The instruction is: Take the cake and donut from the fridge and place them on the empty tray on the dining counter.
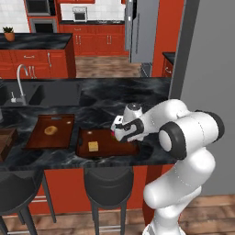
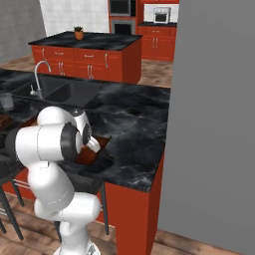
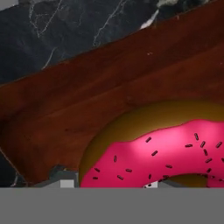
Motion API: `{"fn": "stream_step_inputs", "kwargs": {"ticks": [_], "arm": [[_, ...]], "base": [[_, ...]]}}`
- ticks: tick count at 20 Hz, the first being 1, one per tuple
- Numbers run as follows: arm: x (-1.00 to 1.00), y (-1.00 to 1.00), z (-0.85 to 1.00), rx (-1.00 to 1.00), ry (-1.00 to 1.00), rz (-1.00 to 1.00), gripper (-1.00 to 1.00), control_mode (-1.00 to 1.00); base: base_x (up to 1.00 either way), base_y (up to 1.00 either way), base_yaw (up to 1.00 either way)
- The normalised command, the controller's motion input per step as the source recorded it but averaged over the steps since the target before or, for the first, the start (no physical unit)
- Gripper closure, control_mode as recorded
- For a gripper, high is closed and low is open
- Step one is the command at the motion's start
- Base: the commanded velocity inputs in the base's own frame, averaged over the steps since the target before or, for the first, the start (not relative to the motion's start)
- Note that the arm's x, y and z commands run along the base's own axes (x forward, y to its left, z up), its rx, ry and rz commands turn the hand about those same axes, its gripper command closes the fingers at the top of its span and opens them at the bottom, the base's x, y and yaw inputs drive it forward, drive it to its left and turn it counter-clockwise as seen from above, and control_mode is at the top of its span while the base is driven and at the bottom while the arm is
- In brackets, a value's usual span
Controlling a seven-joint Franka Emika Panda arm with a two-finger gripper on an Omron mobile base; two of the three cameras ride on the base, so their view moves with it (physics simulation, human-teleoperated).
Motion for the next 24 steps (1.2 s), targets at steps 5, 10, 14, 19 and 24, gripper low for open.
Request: {"fn": "stream_step_inputs", "kwargs": {"ticks": [5,10,14,19,24], "arm": [[0.29,0.14,-0.20,0.00,-0.03,0.00,1.00,-1.00],[0.42,0.17,-0.16,0.00,0.00,0.00,1.00,-1.00],[0.54,0.18,-0.28,0.00,0.00,0.00,1.00,-1.00],[0.54,0.39,-0.44,-0.01,0.03,0.00,-1.00,-1.00],[0.00,0.17,0.01,0.02,-0.06,0.00,-1.00,-1.00]], "base": [[0.00,0.00,0.00],[0.00,0.00,0.00],[0.00,0.00,0.00],[0.00,0.00,0.00],[0.00,0.00,0.00]]}}
